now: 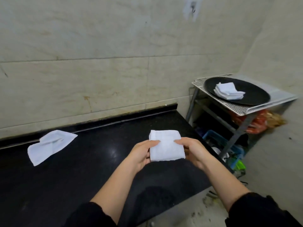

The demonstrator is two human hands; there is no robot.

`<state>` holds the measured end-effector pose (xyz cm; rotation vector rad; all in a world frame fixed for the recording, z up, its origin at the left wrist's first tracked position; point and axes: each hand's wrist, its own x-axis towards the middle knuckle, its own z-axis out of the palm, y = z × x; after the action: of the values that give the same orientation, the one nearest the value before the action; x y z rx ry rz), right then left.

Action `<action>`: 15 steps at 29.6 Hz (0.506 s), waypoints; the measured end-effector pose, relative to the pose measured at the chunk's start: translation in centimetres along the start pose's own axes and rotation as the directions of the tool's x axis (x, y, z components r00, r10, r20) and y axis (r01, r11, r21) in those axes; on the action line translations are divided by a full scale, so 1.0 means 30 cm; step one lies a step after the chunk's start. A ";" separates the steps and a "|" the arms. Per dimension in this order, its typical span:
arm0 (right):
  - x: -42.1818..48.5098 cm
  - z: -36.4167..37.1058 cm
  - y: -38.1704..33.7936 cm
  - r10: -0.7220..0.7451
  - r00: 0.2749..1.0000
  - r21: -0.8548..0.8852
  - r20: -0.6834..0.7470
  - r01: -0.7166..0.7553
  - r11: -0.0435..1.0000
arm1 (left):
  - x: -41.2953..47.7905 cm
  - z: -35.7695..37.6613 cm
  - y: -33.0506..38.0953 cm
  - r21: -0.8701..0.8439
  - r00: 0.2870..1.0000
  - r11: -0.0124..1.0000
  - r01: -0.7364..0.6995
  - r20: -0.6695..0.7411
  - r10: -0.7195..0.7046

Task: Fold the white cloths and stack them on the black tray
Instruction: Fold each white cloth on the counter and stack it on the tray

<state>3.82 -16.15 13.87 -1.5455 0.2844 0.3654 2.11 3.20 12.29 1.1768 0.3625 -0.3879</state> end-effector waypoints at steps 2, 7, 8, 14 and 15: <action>0.001 -0.129 -0.035 -0.021 0.999 0.016 -0.044 0.022 1.000 | 0.037 0.131 0.010 0.040 0.999 0.999 0.006 0.037 -0.007; 0.054 -0.393 -0.131 -0.078 0.988 0.042 -0.132 0.085 0.996 | 0.157 0.399 0.060 0.120 0.993 0.993 -0.006 0.117 -0.008; 0.071 -0.433 -0.147 -0.087 0.986 0.043 -0.142 0.094 0.995 | 0.187 0.438 0.068 0.127 0.992 0.992 -0.010 0.126 -0.007; 0.213 -0.654 -0.274 -0.109 0.976 0.029 -0.189 0.117 0.993 | 0.405 0.661 0.138 0.149 0.983 0.989 -0.018 0.182 -0.010; 0.245 -0.692 -0.301 -0.110 0.976 0.035 -0.190 0.119 0.992 | 0.447 0.703 0.154 0.151 0.982 0.988 -0.016 0.190 -0.013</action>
<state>15.20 -36.42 18.96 -1.5452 0.3465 0.1215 17.58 -16.41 16.96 1.2763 0.1671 -0.5302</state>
